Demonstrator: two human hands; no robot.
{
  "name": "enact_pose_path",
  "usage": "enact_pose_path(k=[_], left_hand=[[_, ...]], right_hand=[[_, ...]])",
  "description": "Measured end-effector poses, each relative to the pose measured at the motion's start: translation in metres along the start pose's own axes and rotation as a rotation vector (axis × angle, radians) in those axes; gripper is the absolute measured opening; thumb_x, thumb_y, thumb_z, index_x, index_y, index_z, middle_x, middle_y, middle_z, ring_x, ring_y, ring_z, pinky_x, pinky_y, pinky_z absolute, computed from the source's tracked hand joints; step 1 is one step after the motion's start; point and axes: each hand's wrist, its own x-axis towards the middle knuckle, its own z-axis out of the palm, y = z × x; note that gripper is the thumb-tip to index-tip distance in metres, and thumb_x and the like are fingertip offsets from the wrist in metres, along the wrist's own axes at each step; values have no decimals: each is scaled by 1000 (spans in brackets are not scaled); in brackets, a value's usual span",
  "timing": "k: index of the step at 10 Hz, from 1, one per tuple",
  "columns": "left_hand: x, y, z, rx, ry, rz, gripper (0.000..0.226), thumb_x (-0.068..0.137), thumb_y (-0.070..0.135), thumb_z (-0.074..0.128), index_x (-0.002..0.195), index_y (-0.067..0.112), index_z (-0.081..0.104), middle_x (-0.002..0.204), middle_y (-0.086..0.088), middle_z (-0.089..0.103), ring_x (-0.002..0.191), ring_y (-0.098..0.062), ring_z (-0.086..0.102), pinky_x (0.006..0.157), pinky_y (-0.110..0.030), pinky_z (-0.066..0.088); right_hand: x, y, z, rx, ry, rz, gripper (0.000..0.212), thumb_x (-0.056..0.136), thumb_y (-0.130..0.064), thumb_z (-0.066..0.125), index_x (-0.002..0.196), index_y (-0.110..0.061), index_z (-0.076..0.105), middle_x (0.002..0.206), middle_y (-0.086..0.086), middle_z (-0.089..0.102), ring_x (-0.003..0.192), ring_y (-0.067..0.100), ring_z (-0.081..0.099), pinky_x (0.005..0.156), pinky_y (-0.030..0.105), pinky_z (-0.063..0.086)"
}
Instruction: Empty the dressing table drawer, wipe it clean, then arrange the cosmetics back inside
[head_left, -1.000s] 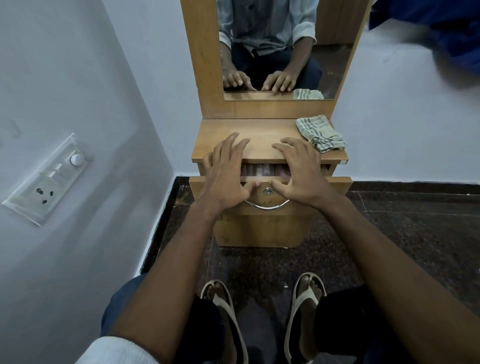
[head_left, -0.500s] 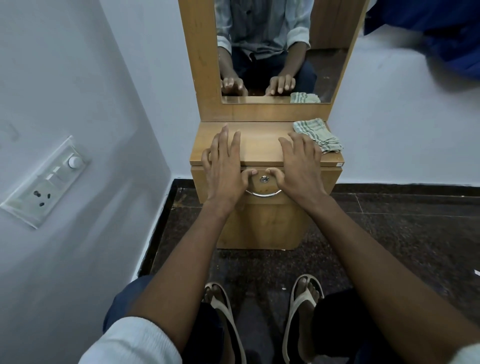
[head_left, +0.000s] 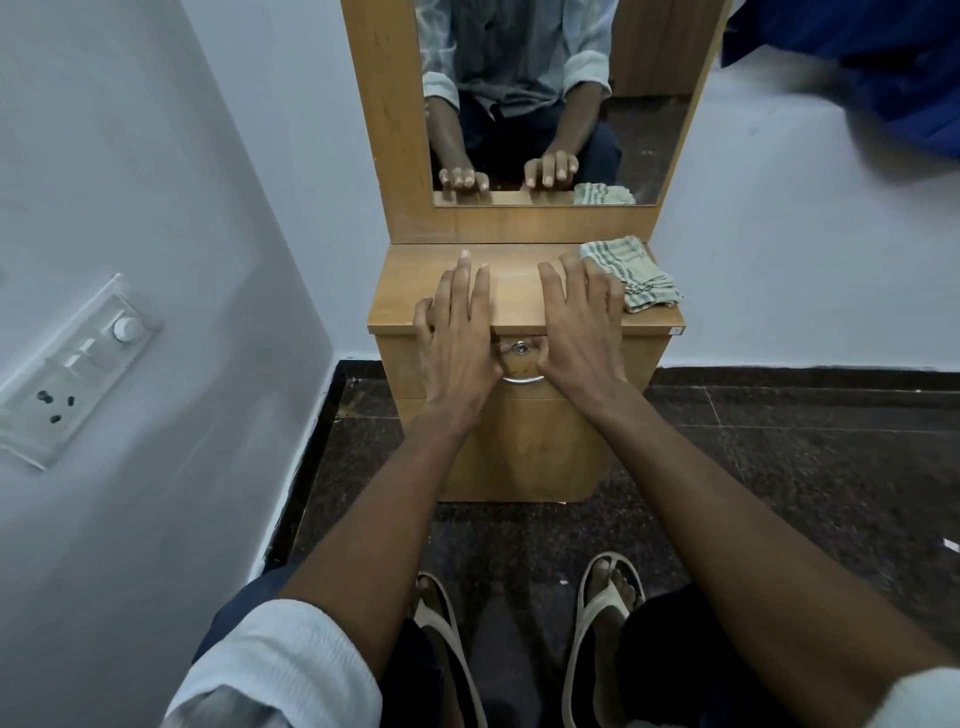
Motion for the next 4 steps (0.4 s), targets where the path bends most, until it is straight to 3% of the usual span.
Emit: enact_pose_path(k=[2,4], left_hand=[[-13,-3,-9,-56,-37,7,98,87,41,80,164,16,25,175,-7,18,158,-26,25,121,-48,25],[-23,-14,-44,-67,-39,33,86,98,43,64,166,12,21,174,-8,22,157,-27,27,122,-48,29]], right_hand=[[-11,-9,-2,-15,-8,-35,87,76,-20,85,150,-7,40,154,18,41,143,38,37,119,49,27],[-18,-8,-28,18,-7,-52,79,89,-35,77,151,-5,39,153,18,42,141,36,39,119,48,29]])
